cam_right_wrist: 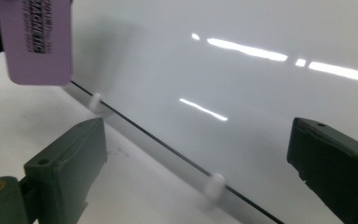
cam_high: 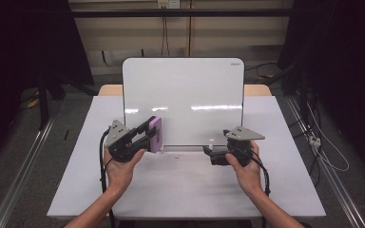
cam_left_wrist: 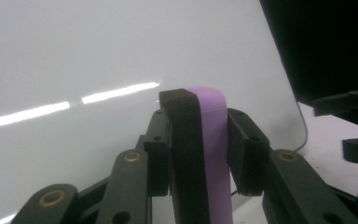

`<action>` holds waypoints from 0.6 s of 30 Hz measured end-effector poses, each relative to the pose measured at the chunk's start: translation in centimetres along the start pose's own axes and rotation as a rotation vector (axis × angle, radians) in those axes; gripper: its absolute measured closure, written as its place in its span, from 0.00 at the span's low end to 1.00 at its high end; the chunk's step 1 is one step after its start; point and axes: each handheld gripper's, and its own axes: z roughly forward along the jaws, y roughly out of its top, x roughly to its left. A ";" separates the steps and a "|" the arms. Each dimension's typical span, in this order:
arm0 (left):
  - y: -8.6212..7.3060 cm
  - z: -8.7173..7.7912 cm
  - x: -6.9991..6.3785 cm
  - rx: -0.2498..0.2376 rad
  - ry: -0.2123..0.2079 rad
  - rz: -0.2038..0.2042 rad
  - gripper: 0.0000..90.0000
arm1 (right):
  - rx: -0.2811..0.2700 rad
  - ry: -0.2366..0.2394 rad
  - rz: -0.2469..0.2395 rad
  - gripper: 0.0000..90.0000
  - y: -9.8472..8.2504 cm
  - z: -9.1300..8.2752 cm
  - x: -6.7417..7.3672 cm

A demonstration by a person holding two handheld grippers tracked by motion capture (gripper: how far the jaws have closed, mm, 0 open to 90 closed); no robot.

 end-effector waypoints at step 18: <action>1.2 0.2 1.5 0.200 0.159 0.168 0.71 | 0.029 -0.128 0.067 0.06 -4.2 -4.5 -3.1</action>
